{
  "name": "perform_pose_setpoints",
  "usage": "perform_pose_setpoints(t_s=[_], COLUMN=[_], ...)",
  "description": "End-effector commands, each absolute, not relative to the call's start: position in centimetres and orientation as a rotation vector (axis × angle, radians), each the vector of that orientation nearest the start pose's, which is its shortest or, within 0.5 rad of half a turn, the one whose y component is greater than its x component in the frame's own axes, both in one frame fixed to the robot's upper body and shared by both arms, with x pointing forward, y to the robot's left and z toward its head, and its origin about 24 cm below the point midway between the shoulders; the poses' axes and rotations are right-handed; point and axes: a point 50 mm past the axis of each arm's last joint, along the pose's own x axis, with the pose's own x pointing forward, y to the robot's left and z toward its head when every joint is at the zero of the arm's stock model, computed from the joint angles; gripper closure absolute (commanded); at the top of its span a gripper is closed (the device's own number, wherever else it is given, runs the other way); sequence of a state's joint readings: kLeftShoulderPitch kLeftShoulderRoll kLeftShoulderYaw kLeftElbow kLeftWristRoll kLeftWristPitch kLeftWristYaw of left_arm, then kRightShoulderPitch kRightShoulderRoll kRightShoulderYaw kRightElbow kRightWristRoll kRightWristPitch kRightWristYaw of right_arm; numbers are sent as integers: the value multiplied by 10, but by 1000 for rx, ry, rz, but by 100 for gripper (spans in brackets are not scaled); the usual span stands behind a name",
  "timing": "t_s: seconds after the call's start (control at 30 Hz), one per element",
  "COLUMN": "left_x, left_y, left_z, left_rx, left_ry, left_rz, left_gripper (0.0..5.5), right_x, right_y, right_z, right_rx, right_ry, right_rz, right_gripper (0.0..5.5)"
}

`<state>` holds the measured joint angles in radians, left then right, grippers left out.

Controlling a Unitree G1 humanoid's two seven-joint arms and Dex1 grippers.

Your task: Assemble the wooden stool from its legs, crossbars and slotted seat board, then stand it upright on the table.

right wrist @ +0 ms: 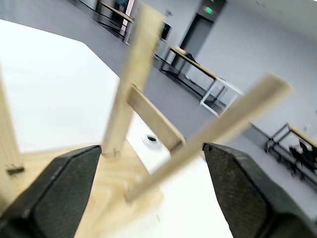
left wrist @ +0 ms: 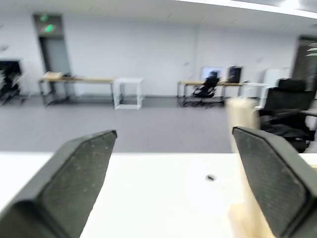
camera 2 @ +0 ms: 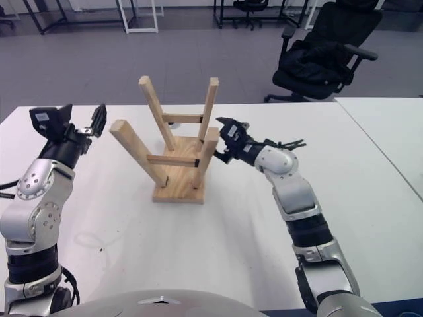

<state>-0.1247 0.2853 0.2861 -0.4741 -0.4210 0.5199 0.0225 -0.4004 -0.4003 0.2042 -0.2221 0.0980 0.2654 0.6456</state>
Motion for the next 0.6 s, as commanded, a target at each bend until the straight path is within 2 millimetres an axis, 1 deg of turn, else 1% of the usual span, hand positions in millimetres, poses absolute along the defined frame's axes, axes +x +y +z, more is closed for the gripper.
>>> perform_pose_setpoints(t_s=[0.03, 0.07, 0.13, 0.17, 0.2, 0.27, 0.3, 0.33, 0.37, 0.4, 0.43, 0.47, 0.5, 0.53, 0.6], left_x=[247, 247, 247, 250, 256, 269, 276, 280, 281, 281, 282, 284, 285, 285, 287], left_y=[239, 243, 250, 252, 251, 249, 246, 240, 231, 221, 213, 209, 207, 205, 209], left_z=[152, 152, 160, 168, 182, 215, 237, 256, 275, 285, 280, 270, 254, 228, 174], left_rx=[-124, -108, -112, -102, -81, -12, -16, -51, -94, -133, -147, -144, -156, -183, -245], left_ry=[-126, -125, -154, -179, -221, -304, -349, -390, -427, -435, -394, -334, -265, -172, 2], left_rz=[161, 177, 197, 191, 161, 77, 16, -46, -127, -200, -246, -272, -281, -305, -263], left_gripper=[118, 118, 118, 118, 118, 118, 118, 118, 118, 118, 118, 118, 118, 118, 118], right_x=[248, 248, 266, 271, 276, 281, 285, 289, 294, 299, 303, 305, 305, 307, 312], right_y=[-65, -66, -81, -90, -100, -117, -125, -132, -138, -141, -140, -137, -134, -129, -122], right_z=[178, 184, 214, 231, 252, 285, 298, 305, 308, 303, 288, 273, 259, 238, 197], right_rx=[-369, -390, -426, -421, -374, -287, -230, -188, -130, -78, -37, -11, 0, 14, 22], right_ry=[-316, -336, -409, -449, -488, -545, -557, -560, -543, -491, -418, -349, -283, -178, 50], right_rz=[1108, 1081, 917, 853, 807, 766, 748, 733, 725, 724, 744, 767, 789, 801, 774], right_gripper=[167, 167, 167, 167, 167, 167, 167, 167, 167, 167, 167, 167, 167, 167, 167])
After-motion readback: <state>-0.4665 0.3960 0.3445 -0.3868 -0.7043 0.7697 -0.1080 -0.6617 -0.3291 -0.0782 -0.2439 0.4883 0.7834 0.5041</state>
